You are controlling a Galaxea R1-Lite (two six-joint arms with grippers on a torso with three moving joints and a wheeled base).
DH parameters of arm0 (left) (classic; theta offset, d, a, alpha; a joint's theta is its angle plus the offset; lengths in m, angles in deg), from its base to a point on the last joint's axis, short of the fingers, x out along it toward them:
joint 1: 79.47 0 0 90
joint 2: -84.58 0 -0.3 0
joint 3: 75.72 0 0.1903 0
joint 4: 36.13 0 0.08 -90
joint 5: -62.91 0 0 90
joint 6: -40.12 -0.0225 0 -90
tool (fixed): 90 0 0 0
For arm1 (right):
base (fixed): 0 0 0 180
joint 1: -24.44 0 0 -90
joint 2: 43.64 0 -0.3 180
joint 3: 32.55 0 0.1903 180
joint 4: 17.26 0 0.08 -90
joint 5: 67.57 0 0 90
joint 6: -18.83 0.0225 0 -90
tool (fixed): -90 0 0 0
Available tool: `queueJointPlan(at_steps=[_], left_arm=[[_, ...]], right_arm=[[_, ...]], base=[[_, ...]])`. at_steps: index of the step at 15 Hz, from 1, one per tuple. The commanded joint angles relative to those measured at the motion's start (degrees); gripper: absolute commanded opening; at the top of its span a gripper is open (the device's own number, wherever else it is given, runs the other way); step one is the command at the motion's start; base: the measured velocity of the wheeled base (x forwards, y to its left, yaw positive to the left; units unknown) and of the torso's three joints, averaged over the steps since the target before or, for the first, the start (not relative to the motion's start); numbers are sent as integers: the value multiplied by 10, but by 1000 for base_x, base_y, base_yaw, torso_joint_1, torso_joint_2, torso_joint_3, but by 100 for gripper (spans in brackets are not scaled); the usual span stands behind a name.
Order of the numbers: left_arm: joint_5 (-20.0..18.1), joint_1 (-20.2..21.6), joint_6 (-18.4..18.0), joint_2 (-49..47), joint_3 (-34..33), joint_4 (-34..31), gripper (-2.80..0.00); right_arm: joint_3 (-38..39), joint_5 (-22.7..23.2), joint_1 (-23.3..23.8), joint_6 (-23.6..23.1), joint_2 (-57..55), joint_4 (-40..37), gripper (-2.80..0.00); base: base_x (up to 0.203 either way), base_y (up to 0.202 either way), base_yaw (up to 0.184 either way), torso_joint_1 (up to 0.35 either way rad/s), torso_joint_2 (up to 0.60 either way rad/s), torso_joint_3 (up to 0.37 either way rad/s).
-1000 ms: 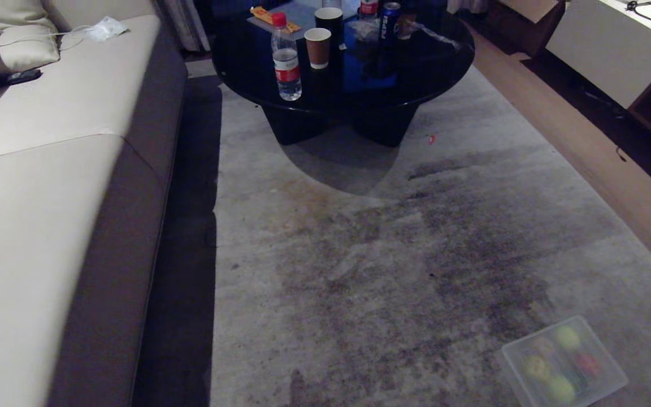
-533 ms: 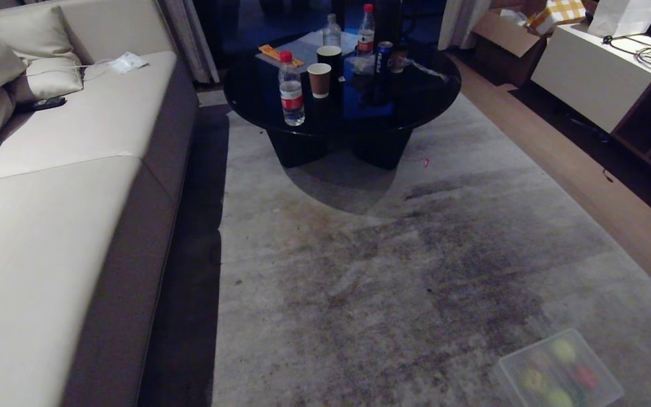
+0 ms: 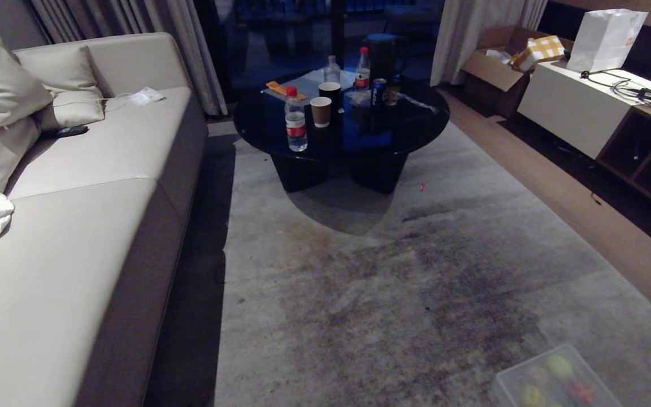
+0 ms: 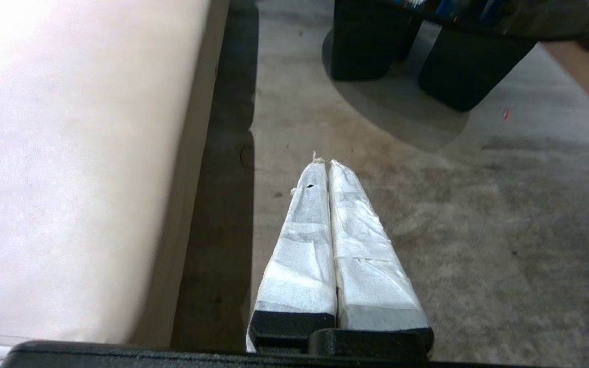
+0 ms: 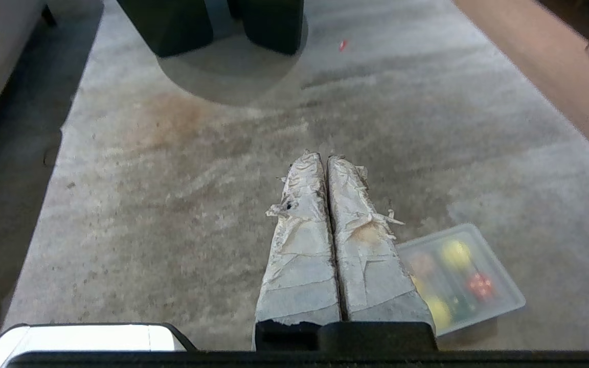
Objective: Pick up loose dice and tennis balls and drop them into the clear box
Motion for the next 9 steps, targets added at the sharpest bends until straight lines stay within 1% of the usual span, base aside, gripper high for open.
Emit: queueJointPlan(at_steps=[1,9], left_arm=[[0,0,1,-1,0,0,-280],[0,0,1,-1,0,0,-280]], right_arm=[[4,0,0,0,-1,0,-280],[4,0,0,0,-1,0,-280]], base=[[0,0,0,6,5,210],[0,0,0,3,3,203]])
